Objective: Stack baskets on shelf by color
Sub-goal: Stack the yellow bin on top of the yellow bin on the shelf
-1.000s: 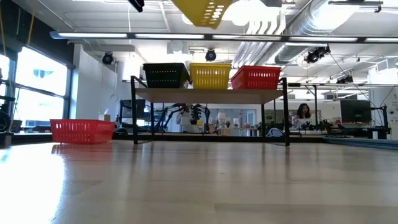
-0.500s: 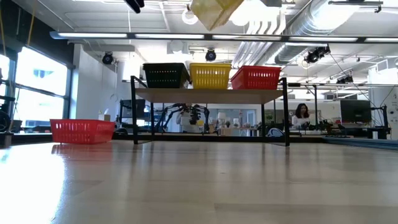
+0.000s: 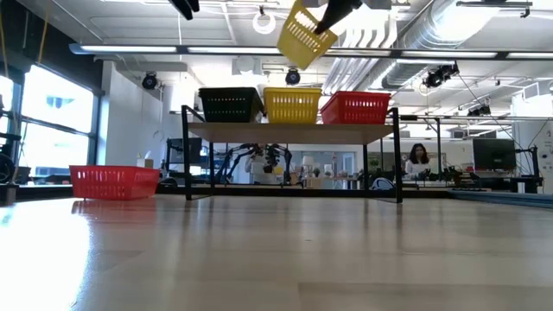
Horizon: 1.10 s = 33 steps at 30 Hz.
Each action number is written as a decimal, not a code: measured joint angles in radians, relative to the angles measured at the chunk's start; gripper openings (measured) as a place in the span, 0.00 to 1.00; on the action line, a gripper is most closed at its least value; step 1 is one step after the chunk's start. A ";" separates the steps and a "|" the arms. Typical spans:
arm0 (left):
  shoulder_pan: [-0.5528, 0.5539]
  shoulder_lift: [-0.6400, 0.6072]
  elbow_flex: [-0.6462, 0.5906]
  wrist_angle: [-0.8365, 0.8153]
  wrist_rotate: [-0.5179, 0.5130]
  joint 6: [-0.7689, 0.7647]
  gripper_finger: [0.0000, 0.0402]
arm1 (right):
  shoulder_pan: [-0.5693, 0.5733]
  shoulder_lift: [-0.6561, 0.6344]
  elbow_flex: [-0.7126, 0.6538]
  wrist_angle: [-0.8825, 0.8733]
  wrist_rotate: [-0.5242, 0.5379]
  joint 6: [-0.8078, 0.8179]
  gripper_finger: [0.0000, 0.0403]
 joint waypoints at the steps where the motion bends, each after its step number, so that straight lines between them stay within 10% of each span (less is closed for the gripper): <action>1: 0.000 0.000 0.000 0.000 0.000 -0.006 0.40 | -0.005 0.018 0.017 -0.010 -0.001 0.000 0.00; 14: 0.000 0.000 0.000 0.003 0.000 -0.056 0.40 | -0.003 0.194 0.264 -0.239 -0.036 0.158 0.00; 33: 0.000 0.000 0.000 0.003 0.008 -0.076 0.40 | 0.027 0.330 0.256 -0.307 0.002 0.159 0.00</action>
